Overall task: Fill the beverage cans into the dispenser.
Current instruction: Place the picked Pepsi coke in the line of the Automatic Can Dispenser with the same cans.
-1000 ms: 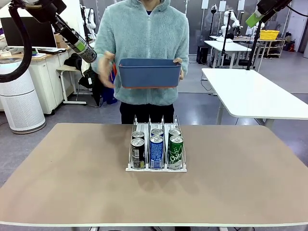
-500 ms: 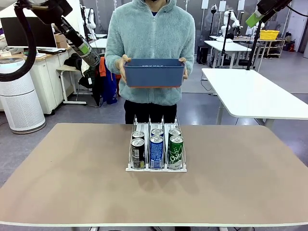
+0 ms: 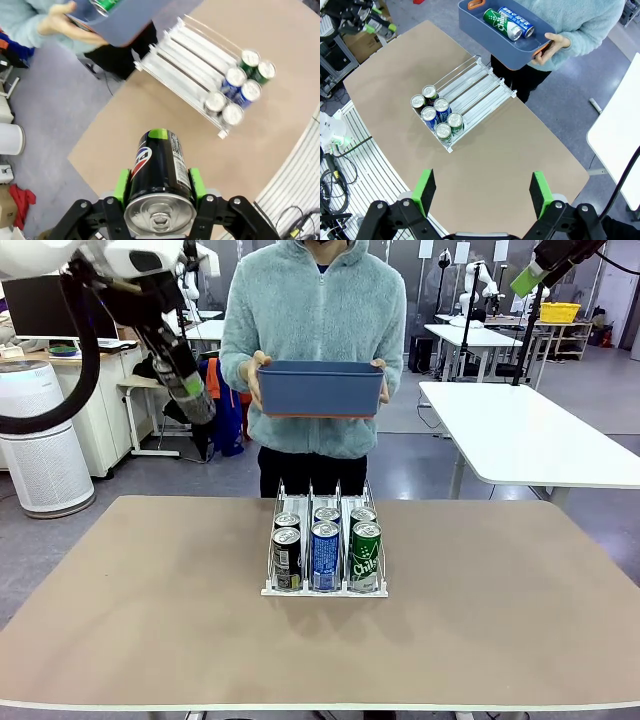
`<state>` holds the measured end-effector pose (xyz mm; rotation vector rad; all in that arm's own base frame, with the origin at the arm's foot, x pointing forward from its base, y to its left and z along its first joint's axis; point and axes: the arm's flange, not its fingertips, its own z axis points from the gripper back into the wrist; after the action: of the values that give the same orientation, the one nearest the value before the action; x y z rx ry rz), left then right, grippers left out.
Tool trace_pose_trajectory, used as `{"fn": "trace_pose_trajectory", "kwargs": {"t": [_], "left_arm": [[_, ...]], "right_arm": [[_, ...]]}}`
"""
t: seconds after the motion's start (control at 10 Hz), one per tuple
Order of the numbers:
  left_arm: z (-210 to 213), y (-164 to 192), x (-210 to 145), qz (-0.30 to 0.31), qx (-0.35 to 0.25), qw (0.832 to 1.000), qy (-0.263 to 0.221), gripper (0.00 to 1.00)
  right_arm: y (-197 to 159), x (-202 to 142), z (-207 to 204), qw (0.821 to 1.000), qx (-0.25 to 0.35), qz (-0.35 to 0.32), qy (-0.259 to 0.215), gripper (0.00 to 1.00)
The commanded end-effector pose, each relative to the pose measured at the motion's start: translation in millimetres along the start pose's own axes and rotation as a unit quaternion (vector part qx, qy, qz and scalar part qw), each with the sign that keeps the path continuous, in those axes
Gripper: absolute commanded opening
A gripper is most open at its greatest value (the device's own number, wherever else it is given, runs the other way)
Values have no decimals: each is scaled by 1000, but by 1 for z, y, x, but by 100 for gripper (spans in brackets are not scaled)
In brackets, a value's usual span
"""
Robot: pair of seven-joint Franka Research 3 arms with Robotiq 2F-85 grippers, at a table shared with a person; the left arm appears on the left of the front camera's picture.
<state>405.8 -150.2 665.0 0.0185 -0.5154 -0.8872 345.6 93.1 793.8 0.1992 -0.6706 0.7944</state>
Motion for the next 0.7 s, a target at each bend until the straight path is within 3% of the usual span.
{"fn": "trace_pose_trajectory", "kwargs": {"t": [0.0,0.2,0.3,0.6], "left_arm": [[-11,-11,-7,-17,-20,1000,-1,58],[-3,-2,-6,-59,-58,996,-35,58],[-18,-16,-3,-15,-20,1000,10,58],[-18,-15,-3,-29,-32,999,3,58]], "right_arm": [[0,0,0,1000,0,-4,-1,100],[0,0,0,1000,0,-4,-1,100],[0,0,0,1000,0,-4,-1,100],[0,0,0,1000,0,-4,-1,100]]}}
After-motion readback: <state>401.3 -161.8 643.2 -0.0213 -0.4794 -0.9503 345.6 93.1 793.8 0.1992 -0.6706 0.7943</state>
